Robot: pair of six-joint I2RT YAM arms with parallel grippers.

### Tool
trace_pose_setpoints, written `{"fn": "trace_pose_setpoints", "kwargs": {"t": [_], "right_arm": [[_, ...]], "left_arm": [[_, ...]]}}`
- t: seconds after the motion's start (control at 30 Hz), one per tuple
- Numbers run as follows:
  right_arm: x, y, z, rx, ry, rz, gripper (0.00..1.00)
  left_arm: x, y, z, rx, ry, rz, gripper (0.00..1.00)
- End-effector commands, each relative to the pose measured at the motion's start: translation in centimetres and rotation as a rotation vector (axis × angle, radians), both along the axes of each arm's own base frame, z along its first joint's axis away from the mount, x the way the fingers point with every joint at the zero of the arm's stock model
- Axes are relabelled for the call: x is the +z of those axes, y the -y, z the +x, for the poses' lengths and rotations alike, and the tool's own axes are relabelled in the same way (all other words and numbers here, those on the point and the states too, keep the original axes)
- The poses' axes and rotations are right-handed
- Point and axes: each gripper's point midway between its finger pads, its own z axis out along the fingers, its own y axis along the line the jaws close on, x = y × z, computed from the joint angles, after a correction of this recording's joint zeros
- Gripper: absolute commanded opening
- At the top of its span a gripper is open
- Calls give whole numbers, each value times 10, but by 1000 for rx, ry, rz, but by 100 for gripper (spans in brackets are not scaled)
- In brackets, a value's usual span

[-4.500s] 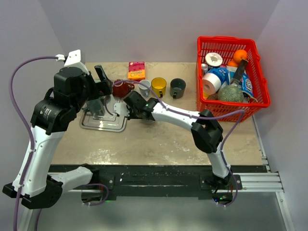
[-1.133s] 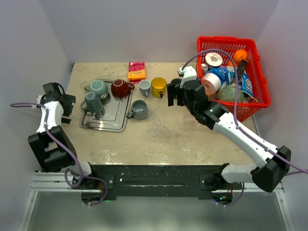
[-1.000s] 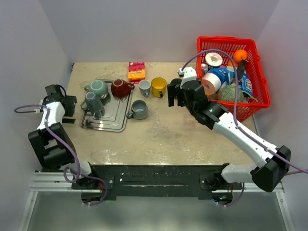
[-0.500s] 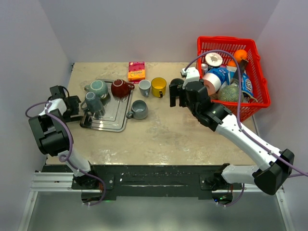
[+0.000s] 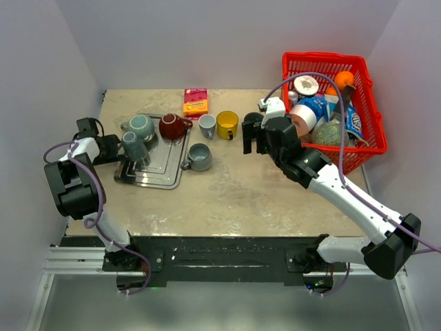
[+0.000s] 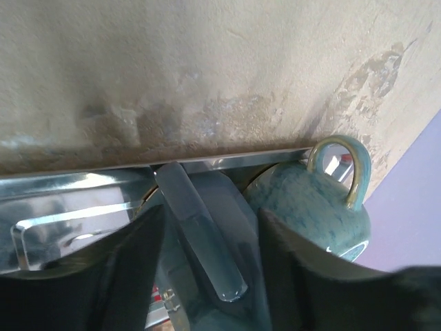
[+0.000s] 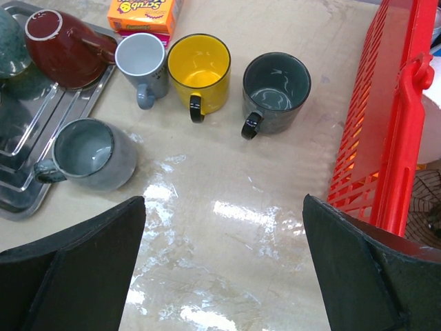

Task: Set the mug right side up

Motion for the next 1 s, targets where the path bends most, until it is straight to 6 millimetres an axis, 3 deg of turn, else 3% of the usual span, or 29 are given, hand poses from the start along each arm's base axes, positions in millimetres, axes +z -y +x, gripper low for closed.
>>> {"fn": "trace_pose_setpoints", "kwargs": {"t": [0.0, 0.1, 0.3, 0.4, 0.5, 0.53, 0.8, 0.97], "right_arm": [[10, 0, 3, -13, 36, 21, 99], [7, 1, 3, -16, 32, 18, 99], [3, 3, 2, -19, 27, 12, 99], [3, 4, 2, -23, 29, 6, 99], [3, 6, 2, -27, 30, -1, 99], [3, 5, 1, -25, 30, 1, 99], [3, 4, -4, 0, 23, 11, 99], [8, -10, -11, 83, 11, 54, 99]], "left_arm": [[14, 1, 19, 8, 59, 4, 53], [19, 1, 20, 8, 55, 18, 41], [23, 0, 21, 6, 46, 44, 38], [23, 1, 22, 1, 47, 46, 30], [24, 2, 24, -5, 49, 54, 13], [25, 2, 24, -8, 51, 55, 0], [37, 8, 25, -78, 81, 94, 0], [63, 36, 23, -256, 142, 141, 0]]}}
